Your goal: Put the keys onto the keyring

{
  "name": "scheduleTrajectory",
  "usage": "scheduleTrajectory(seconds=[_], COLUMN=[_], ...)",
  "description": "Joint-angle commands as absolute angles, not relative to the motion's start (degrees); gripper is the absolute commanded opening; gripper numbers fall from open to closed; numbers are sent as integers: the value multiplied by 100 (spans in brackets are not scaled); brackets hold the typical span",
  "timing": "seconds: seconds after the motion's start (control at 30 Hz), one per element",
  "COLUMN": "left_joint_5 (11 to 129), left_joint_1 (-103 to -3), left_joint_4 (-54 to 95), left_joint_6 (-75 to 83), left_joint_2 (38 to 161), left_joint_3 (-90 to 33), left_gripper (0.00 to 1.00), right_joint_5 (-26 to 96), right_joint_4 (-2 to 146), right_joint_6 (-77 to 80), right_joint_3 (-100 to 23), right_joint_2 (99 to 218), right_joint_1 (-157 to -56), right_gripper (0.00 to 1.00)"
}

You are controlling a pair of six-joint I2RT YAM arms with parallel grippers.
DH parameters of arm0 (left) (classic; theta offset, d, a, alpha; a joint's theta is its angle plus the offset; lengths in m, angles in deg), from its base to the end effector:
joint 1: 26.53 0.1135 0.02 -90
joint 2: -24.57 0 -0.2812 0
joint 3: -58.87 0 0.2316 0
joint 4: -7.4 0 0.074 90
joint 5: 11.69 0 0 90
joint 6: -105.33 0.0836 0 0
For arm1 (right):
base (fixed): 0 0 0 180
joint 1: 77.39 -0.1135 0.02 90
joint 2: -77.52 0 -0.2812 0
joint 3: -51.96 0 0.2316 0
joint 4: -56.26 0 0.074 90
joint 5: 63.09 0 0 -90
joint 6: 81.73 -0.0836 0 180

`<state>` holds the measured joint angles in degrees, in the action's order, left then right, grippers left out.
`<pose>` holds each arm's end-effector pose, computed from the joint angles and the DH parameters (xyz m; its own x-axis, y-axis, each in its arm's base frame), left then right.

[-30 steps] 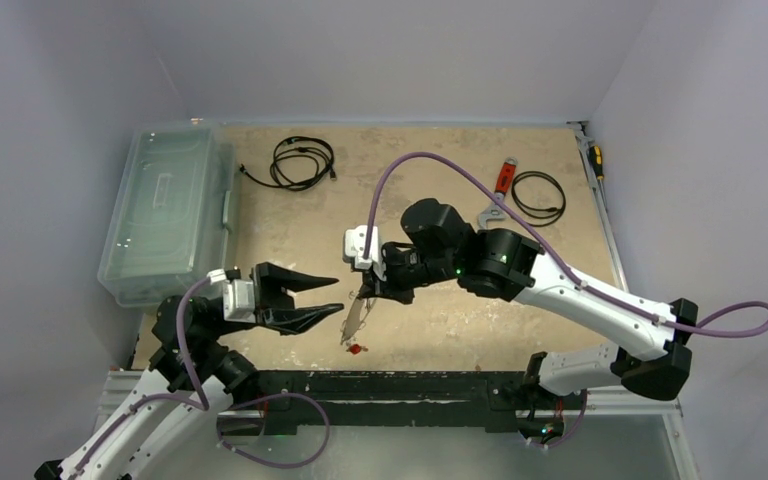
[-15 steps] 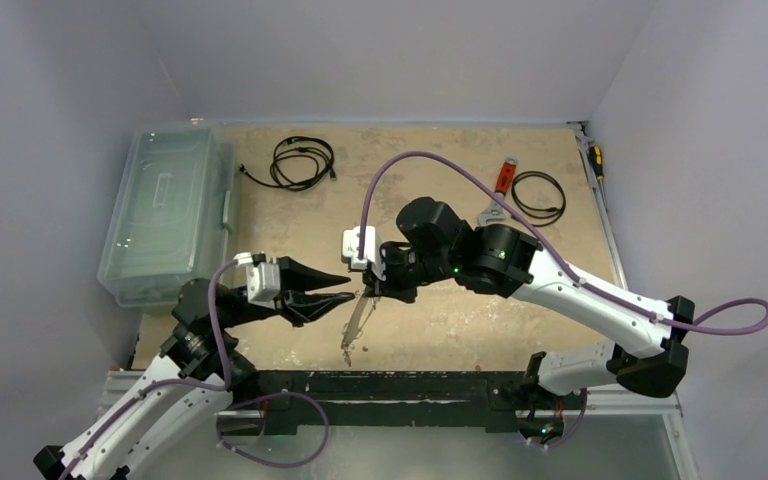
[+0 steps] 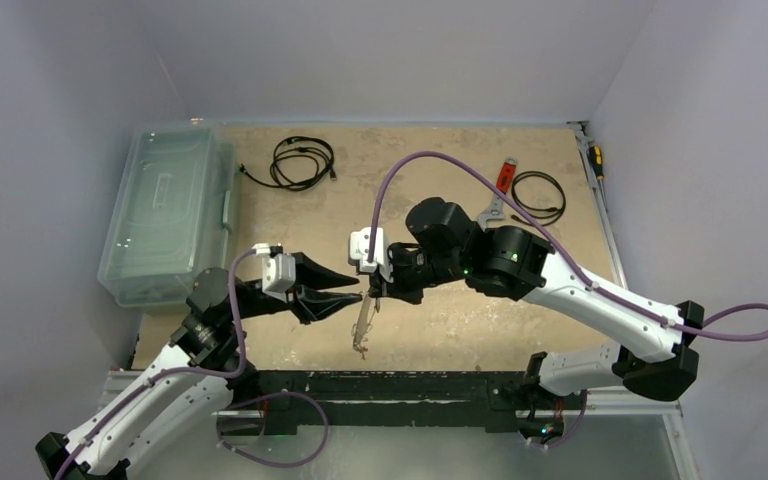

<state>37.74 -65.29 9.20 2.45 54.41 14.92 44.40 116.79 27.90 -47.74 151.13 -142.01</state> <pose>0.0713 -0.1269 0.3392 -0.0544 -0.1735 -0.9833 0.9837 0.1599 -0.0826 0.0954 0.2596 0.3982 0.0969 -0.5434 -0.8339 -0.9931 0.0025 -0.1170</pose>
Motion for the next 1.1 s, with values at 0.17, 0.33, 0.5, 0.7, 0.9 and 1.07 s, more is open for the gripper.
scheduleTrajectory(seconds=[0.17, 0.33, 0.5, 0.7, 0.9, 1.07], left_joint_5=[3477, 3489, 3492, 3479, 3496, 3494], left_joint_1=[-6564, -6564, -6580, -6615, -6637, -6650], left_joint_4=[383, 343, 317, 334, 342, 402], left_joint_6=[-1, -31, -47, -40, -25, 48], left_joint_2=[5573, 5637, 5688, 5750, 5751, 5741], left_joint_3=[1579, 1598, 1618, 1632, 1633, 1587], left_gripper=[29, 25, 18, 17, 15, 0], right_joint_5=[4629, 4681, 4703, 4712, 4721, 4775], right_joint_4=[11425, 11374, 11308, 11233, 11230, 11195], right_joint_6=[2871, 2874, 2866, 2865, 2872, 2898], right_joint_3=[-5007, -4989, -4980, -4971, -4986, -4985], right_joint_2=[14916, 14932, 14942, 14924, 14942, 14897], right_joint_1=[-14276, -14304, -14337, -14357, -14375, -14400], right_gripper=[0, 0, 0, 0, 0, 0])
